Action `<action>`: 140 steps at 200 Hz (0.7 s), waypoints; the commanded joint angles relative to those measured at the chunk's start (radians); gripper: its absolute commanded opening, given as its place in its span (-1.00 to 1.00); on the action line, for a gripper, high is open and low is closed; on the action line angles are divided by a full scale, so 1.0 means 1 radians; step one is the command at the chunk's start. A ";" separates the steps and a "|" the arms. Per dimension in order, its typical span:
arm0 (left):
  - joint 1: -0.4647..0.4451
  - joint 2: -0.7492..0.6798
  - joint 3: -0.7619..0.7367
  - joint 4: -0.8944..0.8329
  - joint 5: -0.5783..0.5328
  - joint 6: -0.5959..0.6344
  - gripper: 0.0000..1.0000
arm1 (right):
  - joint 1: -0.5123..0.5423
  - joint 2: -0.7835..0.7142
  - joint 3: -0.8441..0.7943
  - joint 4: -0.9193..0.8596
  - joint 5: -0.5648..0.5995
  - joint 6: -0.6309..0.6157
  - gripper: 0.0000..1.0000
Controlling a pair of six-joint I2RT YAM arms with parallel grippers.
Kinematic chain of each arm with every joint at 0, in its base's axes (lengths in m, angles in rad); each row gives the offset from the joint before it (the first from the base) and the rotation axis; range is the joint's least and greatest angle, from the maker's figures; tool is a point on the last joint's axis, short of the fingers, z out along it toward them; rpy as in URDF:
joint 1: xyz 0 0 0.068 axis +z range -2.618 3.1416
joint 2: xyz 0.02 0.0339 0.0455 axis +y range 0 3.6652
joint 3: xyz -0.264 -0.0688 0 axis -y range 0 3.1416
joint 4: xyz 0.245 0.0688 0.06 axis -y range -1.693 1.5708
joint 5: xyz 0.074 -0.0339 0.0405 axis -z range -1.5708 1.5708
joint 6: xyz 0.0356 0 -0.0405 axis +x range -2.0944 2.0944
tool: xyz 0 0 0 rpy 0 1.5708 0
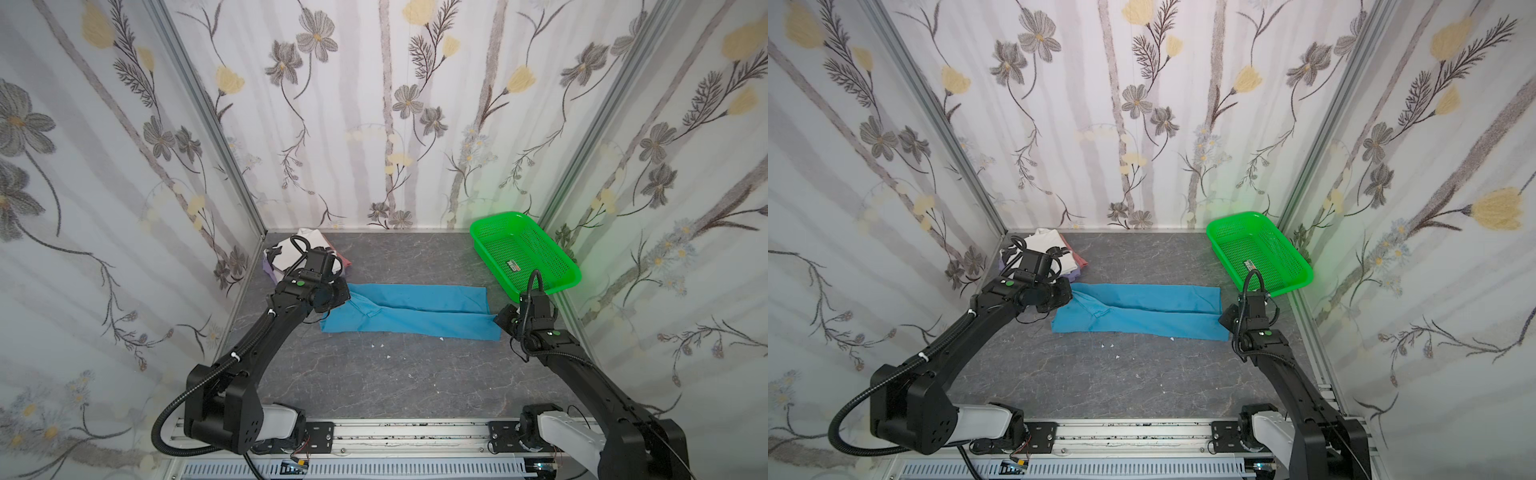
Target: Fold and stack the t-shirts
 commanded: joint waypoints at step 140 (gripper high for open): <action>0.102 0.287 0.154 0.043 0.040 0.024 -1.00 | -0.015 0.503 0.339 0.101 -0.086 -0.079 -1.00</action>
